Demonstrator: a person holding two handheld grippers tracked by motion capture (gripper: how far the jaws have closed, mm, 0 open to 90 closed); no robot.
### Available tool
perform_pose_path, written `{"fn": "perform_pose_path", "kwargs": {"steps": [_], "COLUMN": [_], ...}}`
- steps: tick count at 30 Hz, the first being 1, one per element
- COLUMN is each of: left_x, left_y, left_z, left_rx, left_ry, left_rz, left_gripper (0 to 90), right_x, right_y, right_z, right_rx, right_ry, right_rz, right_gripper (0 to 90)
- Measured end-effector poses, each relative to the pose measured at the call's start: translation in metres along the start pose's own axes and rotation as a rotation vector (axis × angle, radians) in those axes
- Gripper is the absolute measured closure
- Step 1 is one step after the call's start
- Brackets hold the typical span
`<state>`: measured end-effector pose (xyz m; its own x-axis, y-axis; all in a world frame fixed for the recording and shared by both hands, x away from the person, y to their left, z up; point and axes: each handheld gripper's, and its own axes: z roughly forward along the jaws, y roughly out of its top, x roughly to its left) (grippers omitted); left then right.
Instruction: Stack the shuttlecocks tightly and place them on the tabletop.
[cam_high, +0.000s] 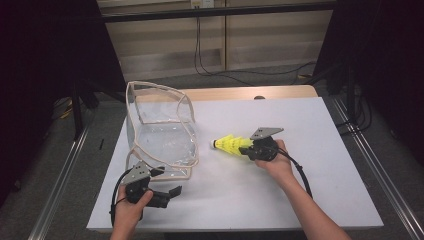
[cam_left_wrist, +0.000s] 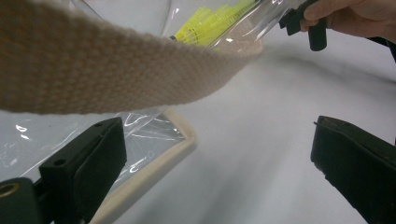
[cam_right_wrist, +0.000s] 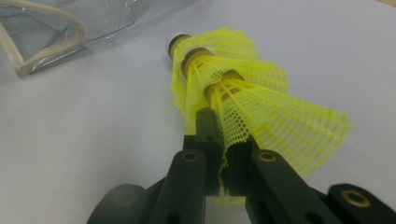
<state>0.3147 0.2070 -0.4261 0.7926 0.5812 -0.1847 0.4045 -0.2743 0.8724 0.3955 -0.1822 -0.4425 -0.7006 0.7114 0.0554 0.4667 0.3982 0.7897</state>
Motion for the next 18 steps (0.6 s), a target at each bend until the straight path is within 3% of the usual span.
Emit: {"fn": "perform_pose_path", "kwargs": {"steps": [18], "left_x": [0.0], "left_y": [0.0002], "left_z": [0.0003], "left_rx": [0.002], "left_ry": [-0.003], "left_rz": [0.007], "left_gripper": [3.6], "right_x": [0.0016], "right_y": [0.0017], "right_z": [0.0045], "right_rx": [0.004], "right_ry": [0.002], "right_rz": [-0.002], "right_gripper": [87.8]}}
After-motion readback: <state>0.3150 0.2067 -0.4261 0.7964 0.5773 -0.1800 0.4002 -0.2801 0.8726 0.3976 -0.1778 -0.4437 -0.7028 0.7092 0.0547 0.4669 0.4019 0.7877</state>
